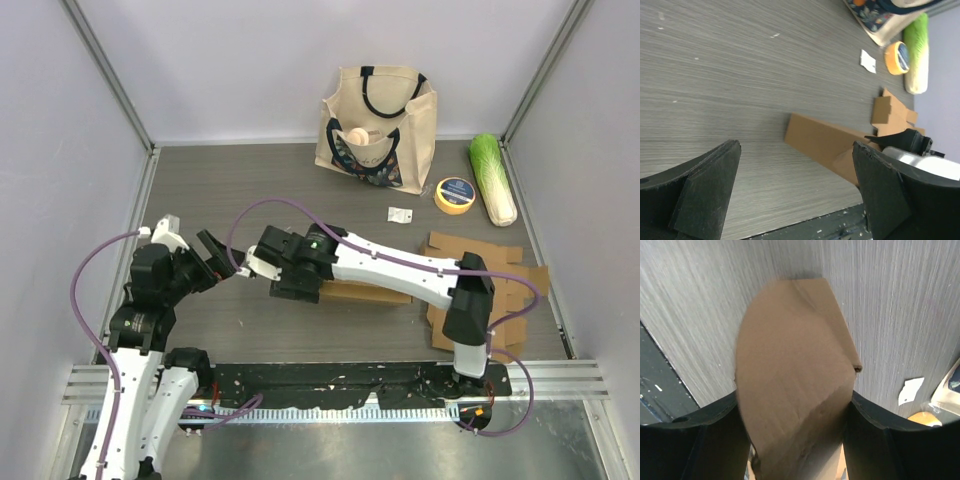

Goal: Fold the paper box

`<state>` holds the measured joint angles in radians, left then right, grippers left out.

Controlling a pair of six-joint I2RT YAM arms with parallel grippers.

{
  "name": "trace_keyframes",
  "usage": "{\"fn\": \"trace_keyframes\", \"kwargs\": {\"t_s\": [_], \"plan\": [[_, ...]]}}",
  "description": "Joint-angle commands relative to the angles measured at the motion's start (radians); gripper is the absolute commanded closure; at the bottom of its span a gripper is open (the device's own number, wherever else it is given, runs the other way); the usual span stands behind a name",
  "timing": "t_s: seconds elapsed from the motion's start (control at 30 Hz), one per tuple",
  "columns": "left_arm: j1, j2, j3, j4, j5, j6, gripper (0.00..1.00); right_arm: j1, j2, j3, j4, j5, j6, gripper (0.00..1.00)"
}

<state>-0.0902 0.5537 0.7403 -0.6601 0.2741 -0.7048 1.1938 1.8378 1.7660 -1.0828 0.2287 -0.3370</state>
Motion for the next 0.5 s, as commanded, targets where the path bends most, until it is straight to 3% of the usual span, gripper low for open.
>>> {"fn": "trace_keyframes", "kwargs": {"t_s": [0.0,0.17,0.23,0.47], "plan": [[0.001,-0.008,0.03,-0.042,-0.09,0.015,0.02,-0.075,0.052,0.102,-0.102,-0.164,0.001,0.4],[0.001,0.005,-0.013,0.023,-0.01,-0.018,0.05,-0.132,0.041,0.052,0.053,-0.215,-0.037,0.18],[0.001,0.018,-0.041,0.106,0.112,-0.019,0.07,-0.158,0.009,0.009,0.107,-0.262,-0.037,0.12],[0.003,0.104,-0.096,0.399,0.379,-0.068,0.17,-0.221,-0.187,-0.198,0.231,-0.336,-0.008,0.11]]}}
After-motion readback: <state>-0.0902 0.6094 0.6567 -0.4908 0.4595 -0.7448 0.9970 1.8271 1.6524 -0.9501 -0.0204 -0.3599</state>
